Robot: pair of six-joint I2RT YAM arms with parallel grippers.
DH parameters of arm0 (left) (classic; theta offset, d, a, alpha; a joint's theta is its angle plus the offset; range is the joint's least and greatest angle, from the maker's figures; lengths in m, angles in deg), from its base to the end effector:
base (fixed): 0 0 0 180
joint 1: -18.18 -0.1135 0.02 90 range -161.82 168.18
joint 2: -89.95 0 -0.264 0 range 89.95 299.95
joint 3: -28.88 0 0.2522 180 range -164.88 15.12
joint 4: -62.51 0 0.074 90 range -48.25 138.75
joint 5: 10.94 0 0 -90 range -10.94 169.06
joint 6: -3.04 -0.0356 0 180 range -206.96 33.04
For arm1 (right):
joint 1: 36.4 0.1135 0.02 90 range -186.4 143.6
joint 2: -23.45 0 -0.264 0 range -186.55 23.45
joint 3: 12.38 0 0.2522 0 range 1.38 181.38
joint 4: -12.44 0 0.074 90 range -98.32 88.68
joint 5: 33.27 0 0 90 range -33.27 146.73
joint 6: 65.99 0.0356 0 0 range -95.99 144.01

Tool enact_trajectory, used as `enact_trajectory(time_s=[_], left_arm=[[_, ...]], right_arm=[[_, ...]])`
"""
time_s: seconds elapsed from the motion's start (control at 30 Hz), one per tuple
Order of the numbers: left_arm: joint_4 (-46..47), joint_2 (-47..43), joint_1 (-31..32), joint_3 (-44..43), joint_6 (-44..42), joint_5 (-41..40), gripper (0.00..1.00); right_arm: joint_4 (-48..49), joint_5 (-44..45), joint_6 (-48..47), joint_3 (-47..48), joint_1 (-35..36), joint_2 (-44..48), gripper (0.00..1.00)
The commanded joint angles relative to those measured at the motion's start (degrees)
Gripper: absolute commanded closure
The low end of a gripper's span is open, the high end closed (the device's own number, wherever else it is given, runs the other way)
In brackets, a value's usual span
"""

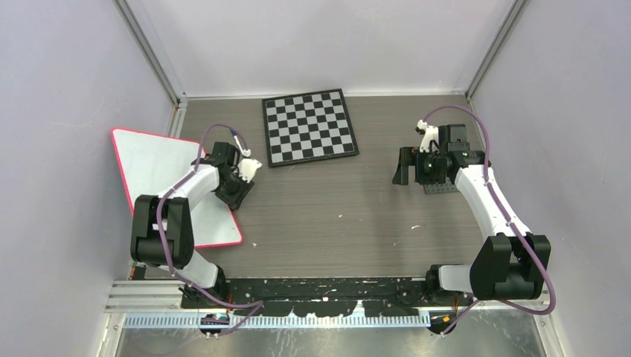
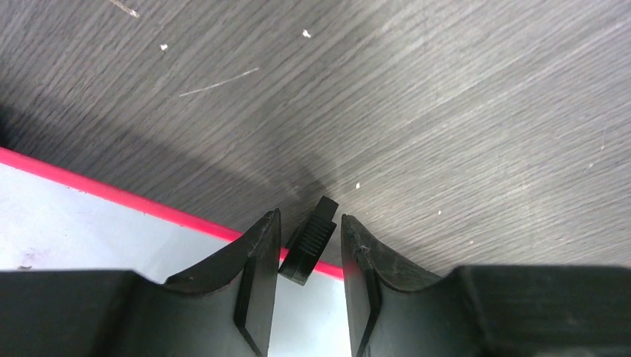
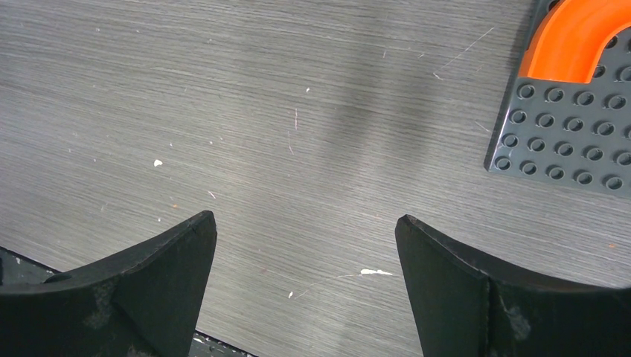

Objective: Write a sentence on the whiteboard
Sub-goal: Move the whiteboard stand to the center of the board.

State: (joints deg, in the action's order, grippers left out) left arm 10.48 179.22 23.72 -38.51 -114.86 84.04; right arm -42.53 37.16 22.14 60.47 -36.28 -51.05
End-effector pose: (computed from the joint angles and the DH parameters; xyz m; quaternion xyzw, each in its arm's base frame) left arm 0.2794 -0.0302 0.1783 0.2904 0.9457 -0.0151 0.1455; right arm 0.2607 0.0125 0.2708 -0.0652 0.9429 0.1585 0.2855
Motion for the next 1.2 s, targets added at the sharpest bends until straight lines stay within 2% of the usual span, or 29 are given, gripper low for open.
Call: enact_trajectory(time_s=[0.0,0.13,0.43,0.77,1.03,1.17], left_arm=[[-2.65,-3.05,-0.09,1.44,-3.29,-2.02,0.64],[-3.03,-3.63,-0.05,1.62,-3.67,-1.14,0.72],[-7.09,-6.08,3.10,2.69,-4.43,1.94,1.00],[-7.79,-13.66,17.61,8.39,-4.31,-1.81,1.00],[-8.76,-14.15,26.94,8.91,-3.46,-4.14,1.00],[-7.15,-12.98,29.42,9.10,-3.07,-4.56,1.00]], right_arm=[[1.11,0.15,-0.86,-0.29,-0.12,2.30,0.06],[1.11,-0.02,-0.77,-0.29,-0.12,2.18,0.06],[1.13,0.76,-0.85,-0.51,-0.12,2.80,0.06],[1.08,1.20,-0.86,-0.38,-0.12,2.36,0.06],[1.22,1.90,-0.94,-0.47,-0.12,2.35,0.06],[1.18,2.23,-0.93,-0.55,-0.12,2.41,0.06]])
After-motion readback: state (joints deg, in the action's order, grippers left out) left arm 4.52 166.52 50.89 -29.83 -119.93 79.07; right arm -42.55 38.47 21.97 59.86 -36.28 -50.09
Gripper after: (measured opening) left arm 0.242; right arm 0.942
